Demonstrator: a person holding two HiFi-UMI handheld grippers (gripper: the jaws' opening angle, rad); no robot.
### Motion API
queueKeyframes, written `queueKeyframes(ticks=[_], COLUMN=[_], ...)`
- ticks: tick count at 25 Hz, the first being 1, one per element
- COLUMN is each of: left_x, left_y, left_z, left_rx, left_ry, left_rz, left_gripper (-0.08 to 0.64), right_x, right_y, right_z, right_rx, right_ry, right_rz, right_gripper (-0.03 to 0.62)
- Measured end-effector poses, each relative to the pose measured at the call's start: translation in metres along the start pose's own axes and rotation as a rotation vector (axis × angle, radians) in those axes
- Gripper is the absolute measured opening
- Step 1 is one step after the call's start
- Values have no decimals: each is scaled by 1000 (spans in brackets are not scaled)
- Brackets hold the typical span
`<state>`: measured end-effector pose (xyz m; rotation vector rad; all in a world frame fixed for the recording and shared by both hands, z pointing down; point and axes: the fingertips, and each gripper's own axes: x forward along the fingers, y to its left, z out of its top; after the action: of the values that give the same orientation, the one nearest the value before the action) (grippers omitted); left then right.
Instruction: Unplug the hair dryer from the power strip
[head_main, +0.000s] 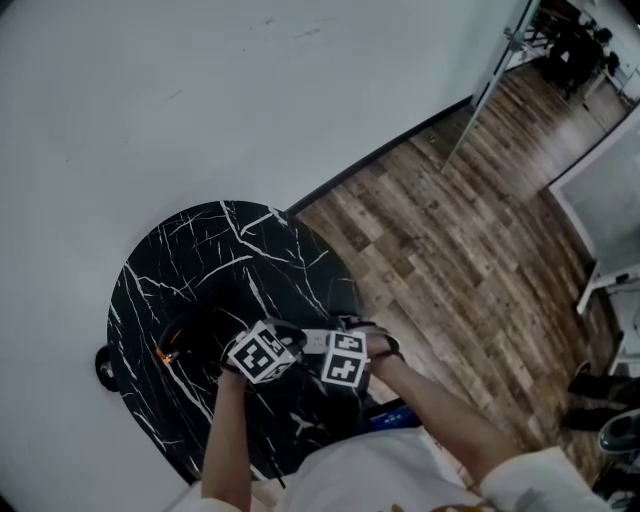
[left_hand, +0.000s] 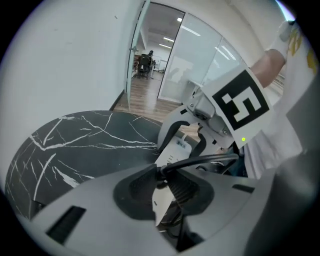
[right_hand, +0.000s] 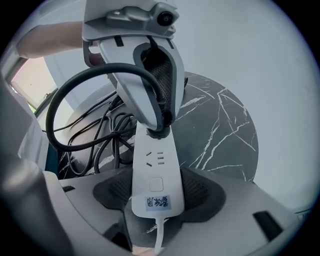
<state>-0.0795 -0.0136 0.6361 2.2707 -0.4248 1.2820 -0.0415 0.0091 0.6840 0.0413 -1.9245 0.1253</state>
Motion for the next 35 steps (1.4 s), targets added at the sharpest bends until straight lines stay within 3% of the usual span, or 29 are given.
queueKeyframes(ticks=[6, 10, 12, 17, 19, 29, 31, 35], left_x=[0, 0, 3, 0, -2, -2, -1, 1], left_y=[-5, -7, -7, -1, 0, -7, -6, -2], left_z=[-1, -2, -2, -2, -1, -2, -3, -3], left_rx=[89, 102, 87, 15, 18, 96, 87, 62], left_ry=[20, 22, 30, 54, 68, 54, 53, 89], left_rz=[130, 202, 185, 19, -10, 186, 175, 62], left_gripper=[60, 58, 59, 60, 60, 59, 60, 60], right_x=[-1, -1, 0, 1, 0, -1, 0, 1], right_y=[-1, 1, 1, 0, -1, 0, 0, 0], right_z=[2, 0, -1, 2, 1, 0, 1, 2], right_rx=[1, -1, 2, -1, 4, 8, 9, 4], right_ry=[1, 7, 7, -4, 1, 7, 8, 15], right_rz=[4, 10, 9, 2, -1, 2, 0, 1], right_gripper=[273, 273, 273, 273, 273, 273, 273, 273])
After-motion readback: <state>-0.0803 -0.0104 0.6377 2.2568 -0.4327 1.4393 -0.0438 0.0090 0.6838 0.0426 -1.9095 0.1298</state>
